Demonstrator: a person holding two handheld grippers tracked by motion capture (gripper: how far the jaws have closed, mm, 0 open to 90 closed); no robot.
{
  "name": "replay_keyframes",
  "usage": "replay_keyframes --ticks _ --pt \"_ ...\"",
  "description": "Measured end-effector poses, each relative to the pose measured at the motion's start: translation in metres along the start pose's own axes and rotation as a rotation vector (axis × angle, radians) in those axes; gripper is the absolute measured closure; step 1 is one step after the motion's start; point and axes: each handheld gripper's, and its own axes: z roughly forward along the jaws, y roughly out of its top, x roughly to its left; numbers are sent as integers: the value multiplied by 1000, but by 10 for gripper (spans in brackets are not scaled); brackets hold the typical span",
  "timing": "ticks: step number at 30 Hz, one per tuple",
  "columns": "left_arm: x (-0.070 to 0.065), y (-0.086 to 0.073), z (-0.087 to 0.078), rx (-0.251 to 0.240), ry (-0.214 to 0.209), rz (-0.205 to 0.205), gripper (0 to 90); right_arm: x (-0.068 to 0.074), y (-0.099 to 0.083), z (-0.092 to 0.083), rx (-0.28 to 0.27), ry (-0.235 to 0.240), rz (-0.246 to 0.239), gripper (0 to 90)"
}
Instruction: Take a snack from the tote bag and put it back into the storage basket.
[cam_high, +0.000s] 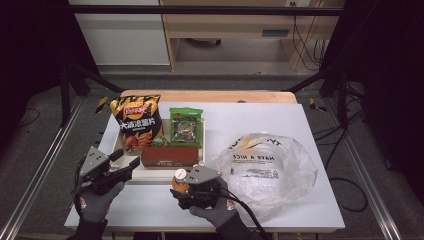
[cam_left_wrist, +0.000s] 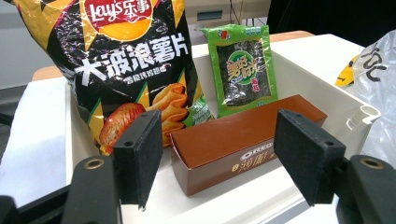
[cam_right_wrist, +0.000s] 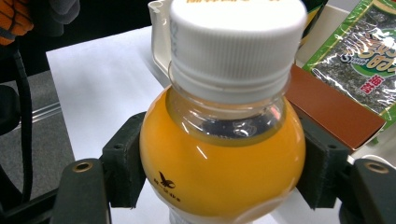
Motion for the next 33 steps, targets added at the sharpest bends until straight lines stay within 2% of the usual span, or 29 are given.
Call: replay_keyframes --ticks 5,10,17,25,29,33 --pt "-1 0 0 0 -1 2 322 -1 -3 -2 -14 -3 -2 298" --pt "-3 0 0 0 -7 6 322 0 -3 -8 -25 -21 -30 191" --pt "-8 1 -2 -6 -19 18 320 -5 -5 -36 -76 -29 -22 183" --pt "-23 -3 -6 0 -52 45 304 -29 -15 -79 -159 -86 48 241" --pt "-36 -11 -4 25 -84 71 293 -42 -20 -91 -184 -125 85 297" --pt "-46 -16 -2 43 -112 93 285 -54 -27 -96 -171 -168 104 340"
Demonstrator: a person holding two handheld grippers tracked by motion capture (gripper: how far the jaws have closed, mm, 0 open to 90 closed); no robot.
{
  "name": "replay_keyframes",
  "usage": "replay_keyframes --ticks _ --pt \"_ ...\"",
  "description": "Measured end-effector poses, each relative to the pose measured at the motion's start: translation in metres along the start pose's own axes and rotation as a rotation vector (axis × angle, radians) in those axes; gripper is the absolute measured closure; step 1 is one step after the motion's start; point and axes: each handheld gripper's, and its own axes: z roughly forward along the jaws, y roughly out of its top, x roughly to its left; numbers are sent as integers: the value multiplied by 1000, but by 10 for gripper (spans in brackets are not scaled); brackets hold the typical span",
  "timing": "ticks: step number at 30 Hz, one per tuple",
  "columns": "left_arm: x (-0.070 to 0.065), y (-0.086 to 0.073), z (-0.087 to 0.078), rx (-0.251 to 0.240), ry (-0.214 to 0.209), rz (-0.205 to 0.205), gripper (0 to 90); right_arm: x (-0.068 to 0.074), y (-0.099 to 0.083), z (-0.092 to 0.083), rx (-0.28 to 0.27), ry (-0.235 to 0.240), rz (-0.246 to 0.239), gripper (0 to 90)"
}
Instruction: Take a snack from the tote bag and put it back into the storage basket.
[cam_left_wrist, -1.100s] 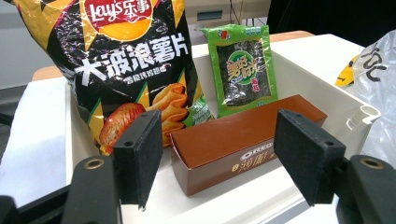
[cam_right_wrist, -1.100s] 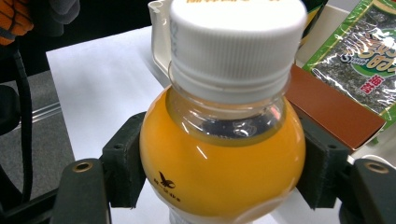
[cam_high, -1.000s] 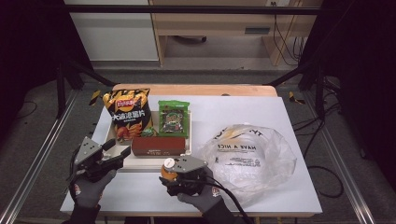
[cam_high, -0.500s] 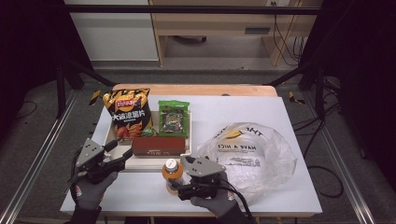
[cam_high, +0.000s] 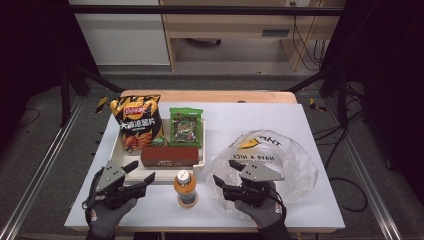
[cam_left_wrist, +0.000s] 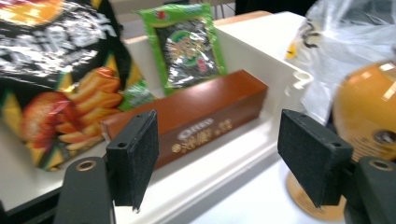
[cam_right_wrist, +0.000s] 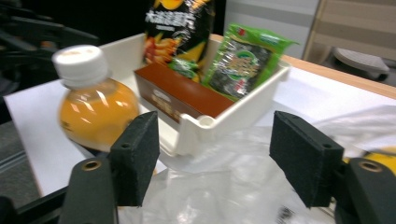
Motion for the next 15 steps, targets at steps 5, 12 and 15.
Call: replay_keyframes --ticks 5,12,15 --pt "-10 -5 2 13 -32 13 275 -11 -5 -2 19 -39 8 350" --pt "-20 -10 1 11 -57 24 260 -21 -9 -3 34 -74 19 338" --pt "-25 -12 0 7 -66 32 254 -26 -12 -4 41 -84 29 333"
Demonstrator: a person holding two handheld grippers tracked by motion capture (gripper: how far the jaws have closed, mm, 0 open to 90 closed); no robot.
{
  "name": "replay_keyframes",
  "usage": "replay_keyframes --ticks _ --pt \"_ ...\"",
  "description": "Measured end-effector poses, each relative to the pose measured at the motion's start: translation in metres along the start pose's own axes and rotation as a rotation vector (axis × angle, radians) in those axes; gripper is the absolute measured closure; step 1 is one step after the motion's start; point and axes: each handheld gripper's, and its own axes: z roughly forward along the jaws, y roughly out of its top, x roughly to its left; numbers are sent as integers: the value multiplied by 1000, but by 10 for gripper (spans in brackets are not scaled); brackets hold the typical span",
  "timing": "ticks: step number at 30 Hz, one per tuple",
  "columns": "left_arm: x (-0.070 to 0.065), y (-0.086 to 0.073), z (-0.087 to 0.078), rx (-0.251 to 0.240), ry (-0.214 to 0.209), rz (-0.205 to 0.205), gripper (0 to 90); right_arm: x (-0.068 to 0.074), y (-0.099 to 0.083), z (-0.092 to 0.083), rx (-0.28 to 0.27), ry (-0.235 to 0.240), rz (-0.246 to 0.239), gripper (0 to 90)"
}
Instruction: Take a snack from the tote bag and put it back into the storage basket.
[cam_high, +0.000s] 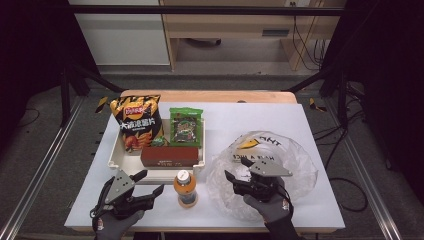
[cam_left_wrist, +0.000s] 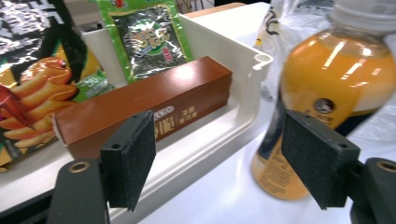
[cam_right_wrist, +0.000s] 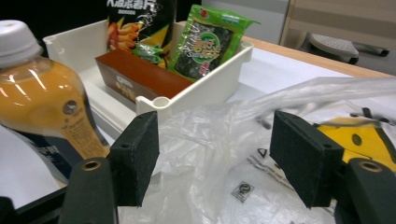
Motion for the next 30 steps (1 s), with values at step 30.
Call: replay_keyframes --ticks 30 --pt "-54 1 14 -46 -6 25 137 -17 -5 -3 14 -34 37 308"
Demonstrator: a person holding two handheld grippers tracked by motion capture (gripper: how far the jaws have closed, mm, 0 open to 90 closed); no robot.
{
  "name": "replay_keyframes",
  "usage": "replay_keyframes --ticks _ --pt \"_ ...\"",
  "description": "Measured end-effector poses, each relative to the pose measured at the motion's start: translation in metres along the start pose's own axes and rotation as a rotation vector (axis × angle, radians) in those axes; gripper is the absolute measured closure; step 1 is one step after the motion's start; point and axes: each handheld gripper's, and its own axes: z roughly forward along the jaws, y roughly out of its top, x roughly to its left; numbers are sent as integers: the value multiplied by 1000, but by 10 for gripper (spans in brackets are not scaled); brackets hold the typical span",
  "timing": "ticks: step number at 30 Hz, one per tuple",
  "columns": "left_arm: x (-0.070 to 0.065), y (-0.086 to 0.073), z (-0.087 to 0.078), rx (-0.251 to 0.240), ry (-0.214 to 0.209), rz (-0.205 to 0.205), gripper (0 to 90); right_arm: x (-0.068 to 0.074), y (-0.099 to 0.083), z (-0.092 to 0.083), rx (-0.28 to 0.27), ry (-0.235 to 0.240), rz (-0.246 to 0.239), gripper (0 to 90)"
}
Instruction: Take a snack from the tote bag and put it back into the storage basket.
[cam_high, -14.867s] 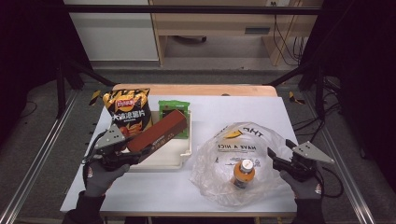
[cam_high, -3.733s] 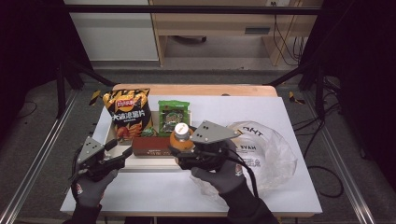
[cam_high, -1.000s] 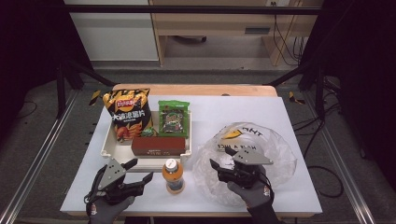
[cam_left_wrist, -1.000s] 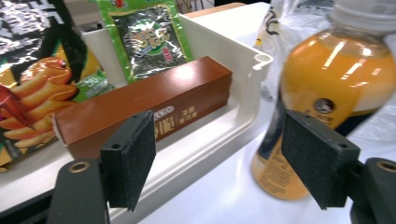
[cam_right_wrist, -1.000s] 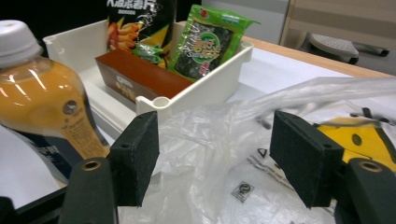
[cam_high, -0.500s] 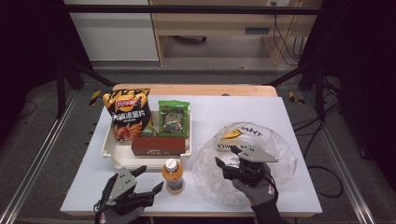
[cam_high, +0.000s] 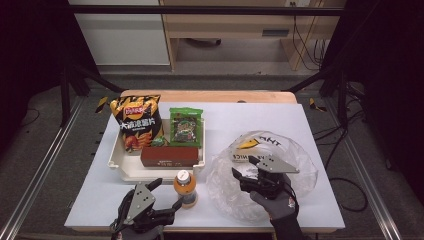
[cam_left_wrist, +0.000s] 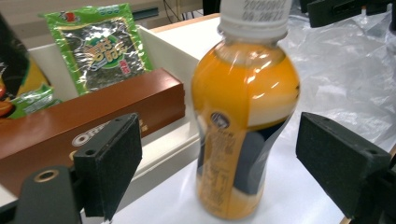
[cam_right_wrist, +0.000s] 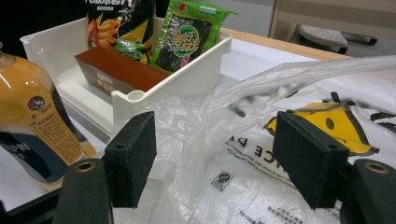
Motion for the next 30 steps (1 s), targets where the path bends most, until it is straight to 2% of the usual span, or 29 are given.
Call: replay_keyframes --ticks 10,13,15,21,25,30 --pt "-13 12 18 -19 -1 13 141 -2 1 -2 -5 -4 6 307" --pt "-13 12 23 -14 3 12 150 -3 1 -2 -5 -4 7 306" --pt "-12 11 26 -14 -3 -2 173 -3 1 -2 -5 -5 7 306" --pt "-11 11 33 -12 -11 -4 242 -4 1 -2 -6 -3 8 306" --pt "-12 12 34 -12 -17 -1 286 -4 1 -3 -7 -5 10 306" --pt "-12 12 33 -9 -13 -3 291 -4 1 -3 -8 -4 11 307"
